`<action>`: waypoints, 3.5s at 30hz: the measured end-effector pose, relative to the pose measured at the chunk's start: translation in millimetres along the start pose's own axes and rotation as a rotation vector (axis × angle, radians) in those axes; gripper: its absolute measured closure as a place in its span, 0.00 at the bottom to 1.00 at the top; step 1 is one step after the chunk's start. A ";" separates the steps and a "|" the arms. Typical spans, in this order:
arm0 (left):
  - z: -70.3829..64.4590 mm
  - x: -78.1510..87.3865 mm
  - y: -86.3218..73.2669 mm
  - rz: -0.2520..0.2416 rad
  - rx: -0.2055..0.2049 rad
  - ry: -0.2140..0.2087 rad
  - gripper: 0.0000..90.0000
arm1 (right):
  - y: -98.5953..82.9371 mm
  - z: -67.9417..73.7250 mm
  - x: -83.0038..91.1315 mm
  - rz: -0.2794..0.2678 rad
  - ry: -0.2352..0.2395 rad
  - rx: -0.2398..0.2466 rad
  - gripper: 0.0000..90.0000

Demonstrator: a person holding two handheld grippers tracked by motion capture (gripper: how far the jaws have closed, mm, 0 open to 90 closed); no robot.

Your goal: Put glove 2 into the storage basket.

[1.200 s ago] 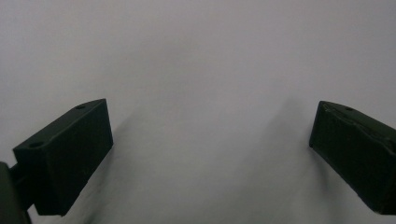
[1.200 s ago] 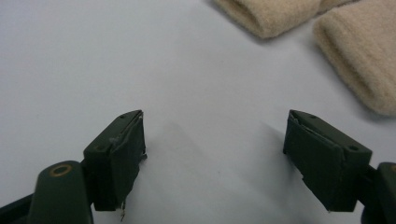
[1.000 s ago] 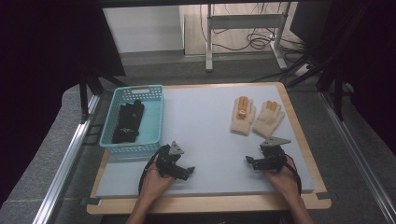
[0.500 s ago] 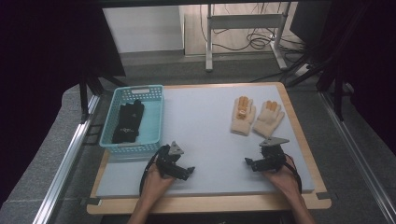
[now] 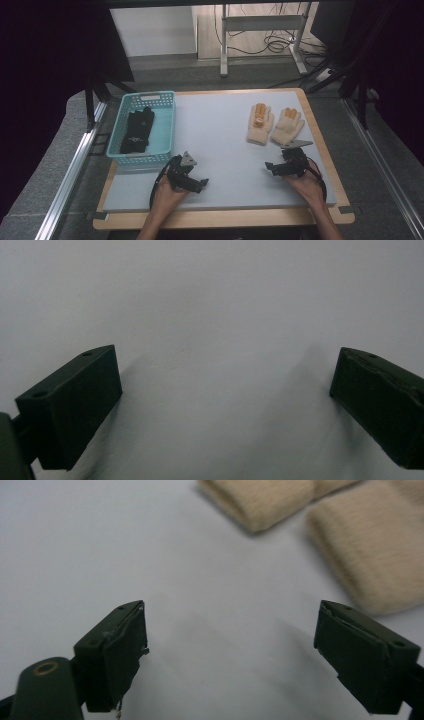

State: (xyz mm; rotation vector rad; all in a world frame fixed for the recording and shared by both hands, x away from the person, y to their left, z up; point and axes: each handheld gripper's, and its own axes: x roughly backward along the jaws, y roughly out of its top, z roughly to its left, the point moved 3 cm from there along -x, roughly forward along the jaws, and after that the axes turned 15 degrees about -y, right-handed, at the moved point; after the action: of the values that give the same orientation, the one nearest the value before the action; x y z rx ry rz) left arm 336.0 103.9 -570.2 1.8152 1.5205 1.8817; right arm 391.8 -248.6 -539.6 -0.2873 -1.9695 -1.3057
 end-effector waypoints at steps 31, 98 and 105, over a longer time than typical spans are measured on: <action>0.1 -0.1 0.0 0.000 0.001 0.000 0.01 | 66.0 -96.7 -42.3 -0.031 -0.157 -0.153 0.62; 0.2 -0.2 0.0 -0.002 0.000 0.002 0.01 | 102.1 54.8 17.1 -0.213 0.138 0.062 0.59; 0.3 -0.2 0.0 -0.002 -0.001 0.002 0.01 | 87.9 95.3 -3.8 -0.166 0.161 0.091 0.58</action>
State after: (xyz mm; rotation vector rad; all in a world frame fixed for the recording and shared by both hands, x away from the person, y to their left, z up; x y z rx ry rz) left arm 336.2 104.0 -570.3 1.8116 1.5213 1.8832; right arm 399.3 -125.2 -500.4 0.0257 -1.9409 -1.2952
